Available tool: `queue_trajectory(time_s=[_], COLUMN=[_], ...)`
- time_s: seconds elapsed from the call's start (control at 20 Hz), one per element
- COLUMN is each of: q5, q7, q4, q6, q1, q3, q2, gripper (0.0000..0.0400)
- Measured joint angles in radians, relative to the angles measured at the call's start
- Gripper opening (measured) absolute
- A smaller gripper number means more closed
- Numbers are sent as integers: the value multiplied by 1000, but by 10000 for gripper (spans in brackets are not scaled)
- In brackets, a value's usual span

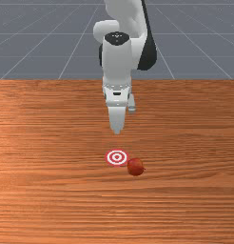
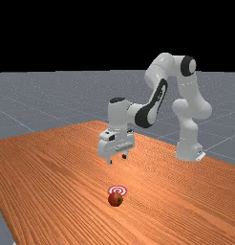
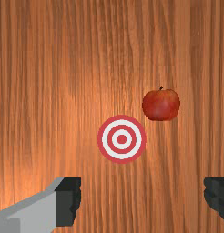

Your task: Pick the apple to the marker

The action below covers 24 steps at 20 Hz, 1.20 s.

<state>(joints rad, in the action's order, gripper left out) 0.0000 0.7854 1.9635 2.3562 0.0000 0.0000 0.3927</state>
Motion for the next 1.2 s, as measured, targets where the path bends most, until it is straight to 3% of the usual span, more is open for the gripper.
queue_trajectory(time_s=[0.05,0.1,0.2,0.25,0.3,0.35,0.45,0.6,1.05,1.1,1.15,1.2], q5=[0,2,4,-16,-25,-26,-7,42,64,64,65,66], q7=[0,-19,-37,-213,-389,-569,-934,-1278,-1375,-1377,-1392,-1412], q4=[0,5,9,166,251,292,318,312,292,281,253,217], q6=[0,-4,-7,-37,-81,-117,-177,-235,-248,-245,-243,-240], q1=[0,2,4,15,14,9,2,-2,-20,-21,-19,-14], q3=[0,-3,-7,-36,-60,-76,-93,-104,-123,-122,-118,-113], q2=[0,-4,-10,-139,-249,-313,-358,-357,-355,-349,-338,-321], gripper=[249,308,366,224,137,84,31,7,0,157,252,310])
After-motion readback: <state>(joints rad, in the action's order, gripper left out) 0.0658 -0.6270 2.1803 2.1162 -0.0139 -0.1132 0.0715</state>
